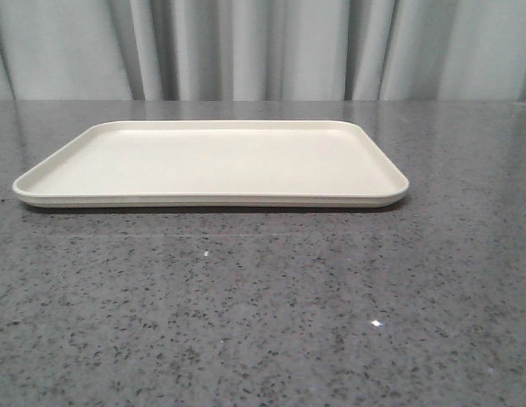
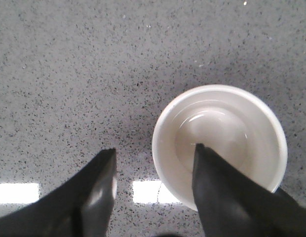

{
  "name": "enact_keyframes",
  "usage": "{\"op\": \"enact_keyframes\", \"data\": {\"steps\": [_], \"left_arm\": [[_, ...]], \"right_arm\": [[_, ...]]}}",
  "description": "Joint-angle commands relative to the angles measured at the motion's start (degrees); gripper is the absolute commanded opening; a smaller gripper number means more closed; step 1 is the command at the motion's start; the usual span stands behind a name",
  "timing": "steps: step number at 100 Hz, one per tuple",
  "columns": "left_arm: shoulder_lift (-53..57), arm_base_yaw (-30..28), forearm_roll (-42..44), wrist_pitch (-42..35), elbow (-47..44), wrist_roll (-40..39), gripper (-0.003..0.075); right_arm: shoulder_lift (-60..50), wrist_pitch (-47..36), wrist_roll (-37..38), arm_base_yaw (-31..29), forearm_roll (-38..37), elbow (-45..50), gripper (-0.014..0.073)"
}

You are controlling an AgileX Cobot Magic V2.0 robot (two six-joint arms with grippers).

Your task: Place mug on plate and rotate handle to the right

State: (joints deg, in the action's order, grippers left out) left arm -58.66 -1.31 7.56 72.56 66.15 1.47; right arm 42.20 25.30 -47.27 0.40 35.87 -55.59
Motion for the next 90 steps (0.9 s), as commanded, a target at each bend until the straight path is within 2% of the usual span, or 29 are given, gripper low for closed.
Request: {"op": "enact_keyframes", "data": {"steps": [1, 90], "left_arm": [[0.4, 0.0, 0.7, -2.3, 0.4, -0.4, 0.0355], [-10.8, 0.0, 0.1, -6.4, -1.7, -0.4, 0.0355]], "right_arm": [[0.9, -3.5, -0.4, -0.1, 0.5, -1.8, 0.0525], [3.2, -3.6, -0.4, -0.1, 0.5, -1.8, 0.0525]]}}
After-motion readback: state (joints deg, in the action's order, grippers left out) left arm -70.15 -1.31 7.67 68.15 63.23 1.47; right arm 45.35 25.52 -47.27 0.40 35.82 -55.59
